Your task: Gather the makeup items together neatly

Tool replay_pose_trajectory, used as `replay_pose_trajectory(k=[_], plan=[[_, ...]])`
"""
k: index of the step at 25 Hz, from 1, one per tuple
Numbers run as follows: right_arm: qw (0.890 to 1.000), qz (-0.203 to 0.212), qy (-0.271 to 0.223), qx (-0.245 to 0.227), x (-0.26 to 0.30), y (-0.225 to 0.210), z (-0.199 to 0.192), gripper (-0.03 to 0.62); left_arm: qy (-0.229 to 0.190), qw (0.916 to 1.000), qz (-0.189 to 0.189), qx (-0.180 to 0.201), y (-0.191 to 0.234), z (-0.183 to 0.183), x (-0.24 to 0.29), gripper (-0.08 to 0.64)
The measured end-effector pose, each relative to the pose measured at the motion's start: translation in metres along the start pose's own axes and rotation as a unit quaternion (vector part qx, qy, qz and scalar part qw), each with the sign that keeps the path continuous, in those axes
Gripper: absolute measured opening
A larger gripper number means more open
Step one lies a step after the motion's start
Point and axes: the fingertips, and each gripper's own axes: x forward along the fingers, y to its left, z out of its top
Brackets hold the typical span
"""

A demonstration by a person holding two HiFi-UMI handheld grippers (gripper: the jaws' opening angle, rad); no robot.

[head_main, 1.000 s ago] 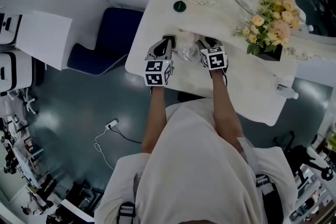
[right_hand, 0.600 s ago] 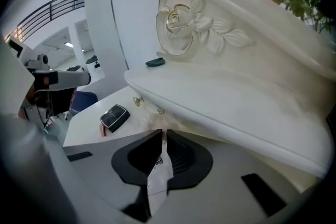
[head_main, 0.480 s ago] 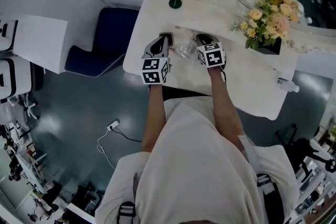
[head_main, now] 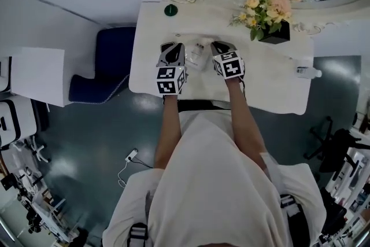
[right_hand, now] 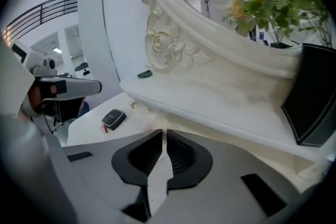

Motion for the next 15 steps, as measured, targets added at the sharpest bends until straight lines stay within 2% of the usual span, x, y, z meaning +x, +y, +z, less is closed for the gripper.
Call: replay_pose_trajectory(k=[8,15], plan=[[0.992,-0.094,-0.014,0.077,-0.059,-0.063,-0.044,0.060,0.026,0.9942,-0.093,0.048,-0.079,-0.006,0.030,0.014],[0.974,-0.172,-0.018,0.147,-0.115,-0.116,-0.106,0.060,0.051,0.9833,-0.156,0.078,-0.146,-0.026,0.047,0.014]])
